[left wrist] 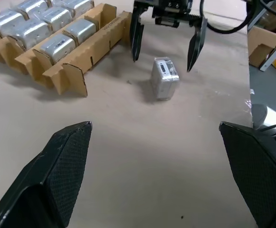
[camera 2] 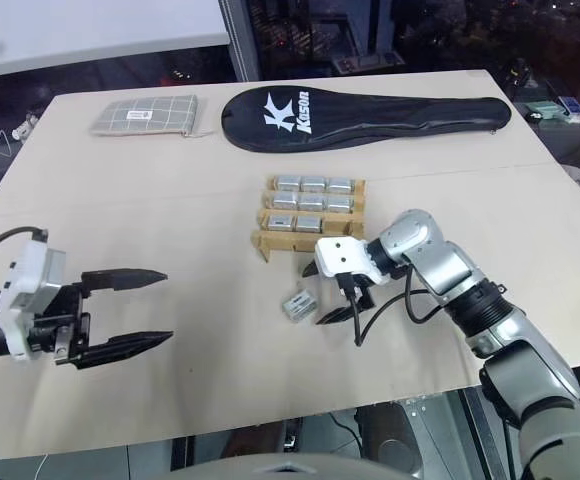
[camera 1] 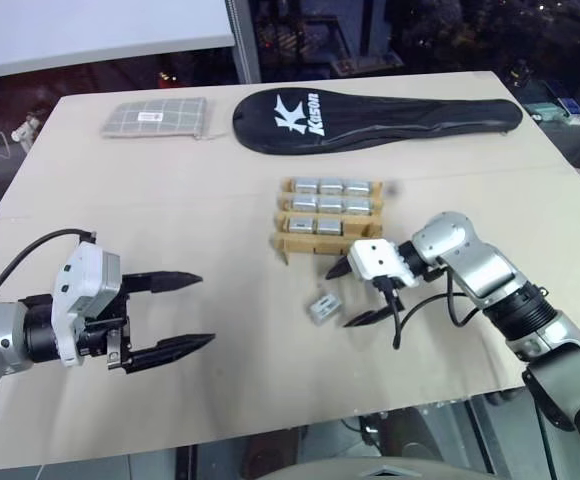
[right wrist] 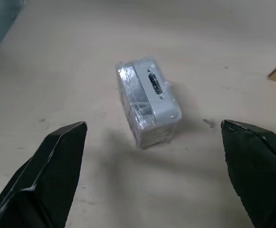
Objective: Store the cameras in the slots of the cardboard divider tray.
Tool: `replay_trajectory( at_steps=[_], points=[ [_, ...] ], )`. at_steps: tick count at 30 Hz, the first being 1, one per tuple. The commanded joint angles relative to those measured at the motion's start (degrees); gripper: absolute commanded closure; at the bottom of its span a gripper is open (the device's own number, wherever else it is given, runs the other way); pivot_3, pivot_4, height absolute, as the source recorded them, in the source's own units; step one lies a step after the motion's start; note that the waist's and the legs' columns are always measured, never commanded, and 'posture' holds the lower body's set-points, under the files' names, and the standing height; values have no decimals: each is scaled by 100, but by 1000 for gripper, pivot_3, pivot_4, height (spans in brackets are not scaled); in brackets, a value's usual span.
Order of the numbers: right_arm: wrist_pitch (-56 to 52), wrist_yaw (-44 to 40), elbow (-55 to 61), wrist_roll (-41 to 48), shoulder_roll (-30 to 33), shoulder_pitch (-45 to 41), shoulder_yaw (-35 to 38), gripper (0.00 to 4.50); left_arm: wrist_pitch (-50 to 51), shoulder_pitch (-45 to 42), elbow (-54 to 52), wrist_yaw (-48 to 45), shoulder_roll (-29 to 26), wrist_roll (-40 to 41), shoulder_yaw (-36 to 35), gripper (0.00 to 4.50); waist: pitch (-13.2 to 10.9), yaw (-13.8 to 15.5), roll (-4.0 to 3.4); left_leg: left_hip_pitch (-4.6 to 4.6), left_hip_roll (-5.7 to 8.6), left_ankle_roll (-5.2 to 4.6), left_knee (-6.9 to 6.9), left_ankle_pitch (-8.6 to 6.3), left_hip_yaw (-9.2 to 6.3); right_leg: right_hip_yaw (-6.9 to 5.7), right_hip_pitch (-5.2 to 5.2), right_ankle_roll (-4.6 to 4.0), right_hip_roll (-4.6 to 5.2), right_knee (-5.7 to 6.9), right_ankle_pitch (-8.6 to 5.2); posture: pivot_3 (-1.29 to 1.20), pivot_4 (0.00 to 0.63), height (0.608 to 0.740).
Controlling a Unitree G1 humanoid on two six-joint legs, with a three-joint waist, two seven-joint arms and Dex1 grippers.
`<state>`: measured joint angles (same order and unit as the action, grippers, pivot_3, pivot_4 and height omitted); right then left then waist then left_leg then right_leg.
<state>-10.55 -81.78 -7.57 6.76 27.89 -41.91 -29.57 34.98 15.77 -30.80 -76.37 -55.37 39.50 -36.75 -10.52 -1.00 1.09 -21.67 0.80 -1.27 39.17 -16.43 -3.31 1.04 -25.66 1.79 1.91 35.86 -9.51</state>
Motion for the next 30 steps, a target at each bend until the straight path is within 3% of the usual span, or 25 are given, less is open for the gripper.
replay_trajectory(
  at_steps=[1, 3, 8, 17, 24, 30],
  points=[
    [66, -62, 93, -16, -91, -135, 19, 523, -135, 66, -28, -262, -199, 94, -194, 0, 0, 1, 0, 0, 0, 0, 0, 0, 1, 0, 0, 0, 0, 0, 0, 0, 150, 740],
    [36, -63, 111, -26, -135, -128, 23, 1133, -215, 45, -2, -413, -258, 165, -182, 0, 0, 4, 0, 0, 0, 0, 0, 0, 2, 0, 0, 0, 0, 0, 0, 0, 150, 740],
    [-6, -118, 111, -36, -189, -115, 21, 3738, -367, -361, 185, -816, -343, 574, 53, 0, -1, 12, -2, 0, 1, 0, 1, 0, 7, -3, 1, 0, 0, -1, -1, 0, 150, 740],
    [-92, -29, 201, -40, -191, -21, 100, 3841, -429, -736, 388, -853, -438, 584, 410, 0, -1, -7, -2, 0, 1, 0, 0, 0, 12, -2, 0, 0, -1, -1, 0, 0, 150, 740],
    [-871, 19, 547, 564, 92, -414, 860, 3841, -446, -917, 489, -897, -517, 528, 586, 0, -3, 2, -5, -2, 1, 0, 1, 0, 5, -2, 0, 0, 0, -2, 0, 0, 150, 740],
    [-564, 346, -544, 390, 530, -1129, 1500, 3841, -591, -1055, 656, -959, -564, 438, 765, 0, -4, 4, -7, -2, 3, -1, 0, 0, 22, -4, 0, 0, 0, -2, 0, 0, 150, 740]
  ],
)
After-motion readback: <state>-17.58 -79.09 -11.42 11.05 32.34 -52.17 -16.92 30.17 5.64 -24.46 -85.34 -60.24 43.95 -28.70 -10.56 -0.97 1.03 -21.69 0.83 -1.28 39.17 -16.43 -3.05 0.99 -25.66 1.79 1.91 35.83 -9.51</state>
